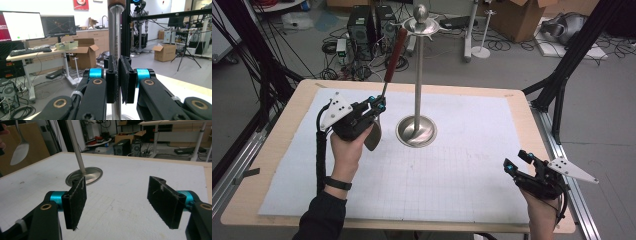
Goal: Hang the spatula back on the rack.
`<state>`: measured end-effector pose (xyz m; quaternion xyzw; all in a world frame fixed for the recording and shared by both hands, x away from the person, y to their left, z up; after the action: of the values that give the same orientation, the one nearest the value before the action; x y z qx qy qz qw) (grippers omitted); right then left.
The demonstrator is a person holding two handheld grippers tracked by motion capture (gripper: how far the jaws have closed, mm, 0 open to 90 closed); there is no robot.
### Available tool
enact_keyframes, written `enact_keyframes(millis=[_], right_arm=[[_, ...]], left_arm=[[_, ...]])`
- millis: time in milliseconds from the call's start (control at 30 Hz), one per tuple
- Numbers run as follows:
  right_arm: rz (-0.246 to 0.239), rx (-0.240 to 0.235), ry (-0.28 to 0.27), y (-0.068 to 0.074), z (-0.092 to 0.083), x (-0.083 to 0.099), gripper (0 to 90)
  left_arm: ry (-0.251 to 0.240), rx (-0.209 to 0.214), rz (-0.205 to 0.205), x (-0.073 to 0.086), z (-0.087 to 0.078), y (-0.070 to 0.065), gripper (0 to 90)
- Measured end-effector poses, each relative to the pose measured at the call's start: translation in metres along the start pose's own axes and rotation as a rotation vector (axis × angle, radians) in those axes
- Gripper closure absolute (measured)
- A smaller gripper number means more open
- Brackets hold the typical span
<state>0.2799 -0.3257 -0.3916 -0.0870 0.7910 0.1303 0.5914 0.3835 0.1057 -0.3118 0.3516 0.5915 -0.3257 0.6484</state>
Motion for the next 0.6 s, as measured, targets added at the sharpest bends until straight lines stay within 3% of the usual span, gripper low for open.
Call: enact_keyframes(millis=[600], right_arm=[[0.009,0.003,-0.011,-0.002,-0.002,-0.001,31.0]], left_arm=[[0.006,0.004,-0.010,0.007,0.014,0.001,83.9]])
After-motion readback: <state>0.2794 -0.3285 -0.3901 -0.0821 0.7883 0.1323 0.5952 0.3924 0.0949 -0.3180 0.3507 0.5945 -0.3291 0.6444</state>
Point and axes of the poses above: each handheld gripper's, and its own axes: z roughly forward along the jaws, x roughly out of its underside, y roughly to its left, the point moved 6 cm from there along z, roughly forward along the jaws, and after that the axes turned 14 degrees about x, right-handed, at the moved point
